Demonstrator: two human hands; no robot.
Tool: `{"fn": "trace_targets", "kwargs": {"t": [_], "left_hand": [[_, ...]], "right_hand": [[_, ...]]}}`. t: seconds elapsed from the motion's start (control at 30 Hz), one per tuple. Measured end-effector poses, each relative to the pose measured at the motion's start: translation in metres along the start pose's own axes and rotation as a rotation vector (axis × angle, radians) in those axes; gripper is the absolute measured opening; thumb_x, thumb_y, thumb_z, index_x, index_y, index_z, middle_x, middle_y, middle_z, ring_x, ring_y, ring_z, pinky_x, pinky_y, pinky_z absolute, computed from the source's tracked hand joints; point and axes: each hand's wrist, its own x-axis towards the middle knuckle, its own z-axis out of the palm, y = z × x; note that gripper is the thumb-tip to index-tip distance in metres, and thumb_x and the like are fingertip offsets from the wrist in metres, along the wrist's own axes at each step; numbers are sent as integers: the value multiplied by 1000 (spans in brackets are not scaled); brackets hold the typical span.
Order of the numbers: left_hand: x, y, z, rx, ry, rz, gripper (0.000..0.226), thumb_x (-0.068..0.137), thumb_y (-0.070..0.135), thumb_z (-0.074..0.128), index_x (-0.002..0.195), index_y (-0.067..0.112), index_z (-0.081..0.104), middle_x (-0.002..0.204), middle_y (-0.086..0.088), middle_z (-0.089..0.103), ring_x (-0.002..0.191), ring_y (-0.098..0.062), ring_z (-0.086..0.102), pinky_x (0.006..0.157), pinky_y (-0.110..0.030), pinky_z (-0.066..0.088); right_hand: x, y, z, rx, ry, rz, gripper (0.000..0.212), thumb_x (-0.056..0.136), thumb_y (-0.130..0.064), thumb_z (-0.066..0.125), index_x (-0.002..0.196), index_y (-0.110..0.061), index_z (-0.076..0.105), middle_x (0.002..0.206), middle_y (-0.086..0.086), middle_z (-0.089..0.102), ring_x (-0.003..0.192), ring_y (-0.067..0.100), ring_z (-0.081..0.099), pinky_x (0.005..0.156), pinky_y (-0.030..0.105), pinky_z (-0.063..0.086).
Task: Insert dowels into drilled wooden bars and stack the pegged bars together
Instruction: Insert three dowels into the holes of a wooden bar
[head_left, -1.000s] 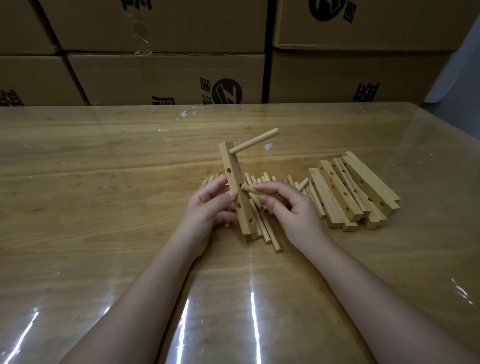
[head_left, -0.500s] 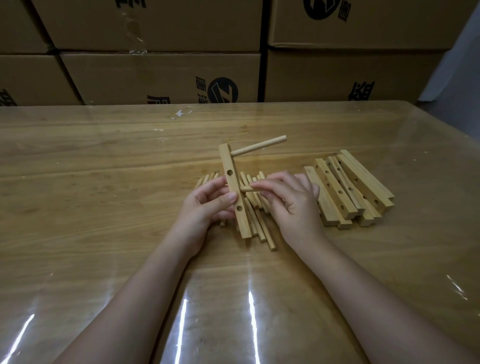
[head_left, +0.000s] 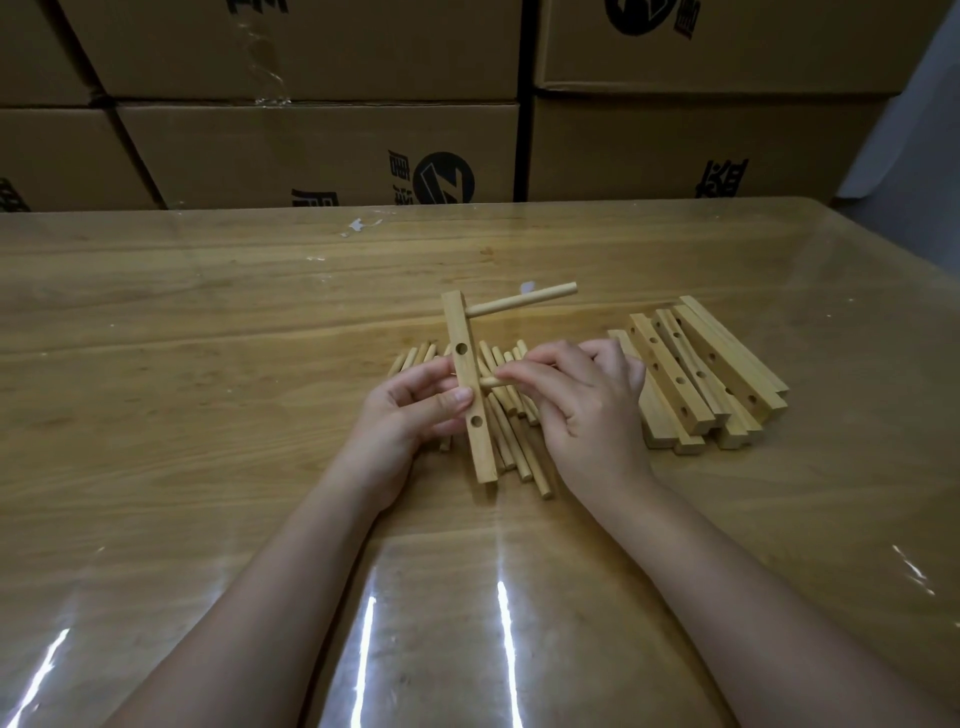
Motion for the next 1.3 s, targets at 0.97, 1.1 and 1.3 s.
{"fn": "trace_targets", "kwargs": {"t": [0.97,1.1,1.3], "left_hand": [[-5,1,1,133,-10,-31,44,75,17,66,118,9,65,103,-9,69,85,-18,64,78,-32,52],[-6,2,1,167,-6,-38,48,74,19,66,121,8,63,112,-18,67,90,-21,64,82,-34,51],[-6,5,3,110,35,-47,50,75,19,66,122,4,61,106,-15,65,87,-23,59,82,-40,48]], "right_hand": [[-2,-3,0,84,-94,82,23,81,-5,66,95,-20,74,91,-6,71,83,13,47,71,27,19],[-3,-2,0,97,-122,84,22,82,-6,66,96,-21,74,91,-7,71,84,9,44,70,26,17],[-1,-2,3,118,-122,89,21,85,-11,64,101,-23,72,95,-8,70,83,10,44,70,27,17]]}}
